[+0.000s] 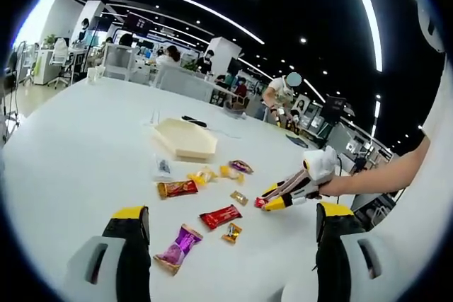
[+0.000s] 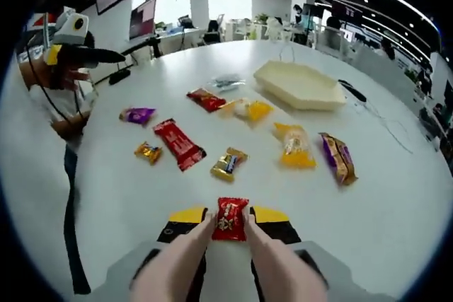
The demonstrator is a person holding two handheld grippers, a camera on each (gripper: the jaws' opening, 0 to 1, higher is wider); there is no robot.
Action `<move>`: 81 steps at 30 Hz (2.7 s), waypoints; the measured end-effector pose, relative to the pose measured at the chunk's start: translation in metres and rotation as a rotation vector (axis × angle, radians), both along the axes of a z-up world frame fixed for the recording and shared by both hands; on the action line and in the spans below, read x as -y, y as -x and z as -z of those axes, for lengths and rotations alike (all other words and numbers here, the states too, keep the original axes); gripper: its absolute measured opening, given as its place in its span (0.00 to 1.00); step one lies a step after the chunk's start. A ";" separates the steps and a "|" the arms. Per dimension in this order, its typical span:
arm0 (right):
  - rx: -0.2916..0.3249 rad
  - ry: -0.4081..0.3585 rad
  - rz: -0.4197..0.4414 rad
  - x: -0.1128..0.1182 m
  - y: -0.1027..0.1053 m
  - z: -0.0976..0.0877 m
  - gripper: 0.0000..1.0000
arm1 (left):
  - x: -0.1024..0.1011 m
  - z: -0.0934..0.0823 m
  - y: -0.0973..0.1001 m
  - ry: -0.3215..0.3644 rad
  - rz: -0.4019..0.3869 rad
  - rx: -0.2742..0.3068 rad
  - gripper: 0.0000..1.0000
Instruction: Place the target food into the container with the food tongs after gripping and lifting it, then release it inside without dropping or visibly crushing the food.
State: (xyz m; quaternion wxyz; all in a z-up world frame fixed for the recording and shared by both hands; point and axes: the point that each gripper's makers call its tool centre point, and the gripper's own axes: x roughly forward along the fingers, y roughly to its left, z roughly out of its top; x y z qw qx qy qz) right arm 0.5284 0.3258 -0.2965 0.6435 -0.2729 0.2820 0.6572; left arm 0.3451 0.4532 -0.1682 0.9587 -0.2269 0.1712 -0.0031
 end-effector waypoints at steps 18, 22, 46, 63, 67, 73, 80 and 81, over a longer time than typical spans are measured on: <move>0.062 0.012 0.095 0.001 -0.004 0.002 0.15 | 0.006 0.003 -0.010 0.012 0.025 -0.002 0.98; 0.026 0.010 0.141 0.001 -0.006 0.001 0.15 | 0.008 0.004 -0.009 0.012 0.035 -0.005 0.98; 0.003 -0.121 0.270 0.028 0.008 -0.055 0.17 | -0.009 0.007 -0.007 0.015 0.017 -0.012 0.99; 0.054 -0.138 0.325 0.053 0.020 -0.095 0.17 | 0.006 0.016 -0.023 -0.027 0.095 -0.014 0.99; 0.059 -0.145 0.335 0.058 0.023 -0.100 0.17 | 0.010 0.015 -0.024 -0.028 0.108 -0.010 0.99; 0.069 -0.163 0.358 0.067 0.024 -0.106 0.17 | 0.030 0.023 -0.028 -0.167 0.224 -0.063 0.99; 0.104 -0.180 0.377 0.079 0.018 -0.123 0.17 | 0.045 0.019 -0.045 -0.151 0.270 -0.039 0.99; 0.110 -0.185 0.383 0.081 0.016 -0.127 0.17 | 0.046 0.018 -0.046 -0.149 0.272 -0.034 0.99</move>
